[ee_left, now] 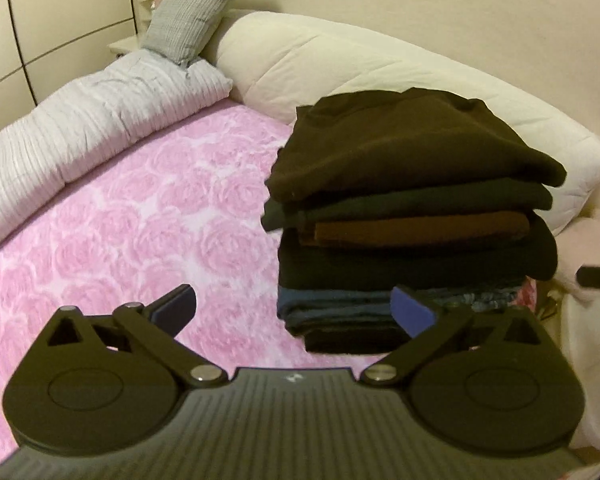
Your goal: Fold clothes
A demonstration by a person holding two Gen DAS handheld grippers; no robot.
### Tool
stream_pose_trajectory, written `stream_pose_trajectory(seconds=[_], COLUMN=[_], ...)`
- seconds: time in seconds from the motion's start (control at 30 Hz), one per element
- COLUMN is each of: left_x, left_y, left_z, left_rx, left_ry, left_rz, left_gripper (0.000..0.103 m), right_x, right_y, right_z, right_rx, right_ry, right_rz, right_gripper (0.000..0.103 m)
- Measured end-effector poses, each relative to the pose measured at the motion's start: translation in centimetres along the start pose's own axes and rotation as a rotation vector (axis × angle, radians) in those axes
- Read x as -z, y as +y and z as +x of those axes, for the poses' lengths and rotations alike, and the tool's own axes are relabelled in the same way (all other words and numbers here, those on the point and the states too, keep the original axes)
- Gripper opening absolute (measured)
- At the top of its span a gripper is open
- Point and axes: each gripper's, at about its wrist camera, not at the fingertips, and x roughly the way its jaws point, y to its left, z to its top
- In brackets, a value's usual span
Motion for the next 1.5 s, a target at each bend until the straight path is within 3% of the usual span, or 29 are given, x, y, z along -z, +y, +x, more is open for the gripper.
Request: stream_pose_trajectory(seconds=[0.23, 0.43, 0.67, 0.83, 0.97, 1.5], left_x=[3.7, 7.2, 11.3, 12.8, 13.1, 13.9], left_y=[0.6, 2.7, 5.8, 6.5, 6.2, 1.0], left_z=[-2.3, -7.3, -12.4, -15.3, -16.9, -19.8], left_rx=[0.036, 0.132, 0.178, 0.209, 0.234, 0.114], left_ry=[0.004, -0.046, -0.008, 0.002, 0.0, 0.014], left_rz=[-0.035, 0.013, 0.044, 0.052, 0.034, 0.053], left_gripper=[0.102, 0.102, 0.102, 0.102, 0.102, 0.102], right_x=[2.5, 5.4, 8.4, 9.8, 10.2, 12.6], right_y=[3.2, 7.9, 15.6, 18.6, 19.5, 17.5], right_z=[-2.5, -5.9, -10.7, -13.4, -15.1, -18.2], right_rx=[0.009, 0.092, 0.155, 0.153, 0.161, 0.145], right_ry=[0.064, 0.053, 0.029, 0.013, -0.001, 0.026], right_rz=[0.192, 0.328, 0.367, 0.401, 0.408, 0.409], right_gripper=[0.088, 0.088, 0.088, 0.088, 0.088, 0.088])
